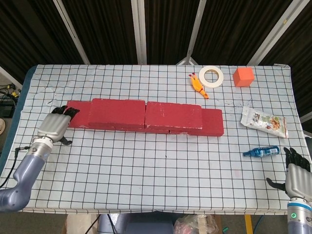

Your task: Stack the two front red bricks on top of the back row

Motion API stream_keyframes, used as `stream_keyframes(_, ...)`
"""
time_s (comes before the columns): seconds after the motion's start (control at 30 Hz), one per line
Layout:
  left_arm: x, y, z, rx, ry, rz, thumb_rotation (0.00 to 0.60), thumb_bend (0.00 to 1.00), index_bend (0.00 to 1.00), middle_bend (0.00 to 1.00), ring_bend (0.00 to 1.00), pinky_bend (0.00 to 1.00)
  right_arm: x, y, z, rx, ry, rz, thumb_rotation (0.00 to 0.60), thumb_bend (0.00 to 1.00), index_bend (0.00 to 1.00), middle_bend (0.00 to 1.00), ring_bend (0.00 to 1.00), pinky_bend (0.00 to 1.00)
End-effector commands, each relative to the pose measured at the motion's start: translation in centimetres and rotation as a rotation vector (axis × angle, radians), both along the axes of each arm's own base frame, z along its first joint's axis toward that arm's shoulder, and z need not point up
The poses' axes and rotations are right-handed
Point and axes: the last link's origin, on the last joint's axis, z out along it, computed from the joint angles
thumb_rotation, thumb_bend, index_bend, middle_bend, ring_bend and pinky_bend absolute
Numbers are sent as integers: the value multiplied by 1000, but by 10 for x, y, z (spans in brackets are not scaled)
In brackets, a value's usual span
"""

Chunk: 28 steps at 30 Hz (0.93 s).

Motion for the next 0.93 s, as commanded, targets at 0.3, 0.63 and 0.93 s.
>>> stream_keyframes(0.3, -69, -115, 22, 203, -178, -122, 600, 0, 100, 43, 0, 87, 13, -2, -14, 52, 3, 195, 600, 184, 57, 0, 0, 0)
stream_keyframes(0.63, -94, -158, 0, 250, -200, -116, 600, 0, 108, 22, 0, 76, 16, 0, -12, 32, 9, 238, 600, 184, 59, 0, 0, 0)
stream_keyframes(0.93, -93, -170, 3, 318, -150, -136, 600, 0, 108, 16, 0, 74, 18, 3, -8, 12, 11, 257, 600, 184, 59, 0, 0, 0)
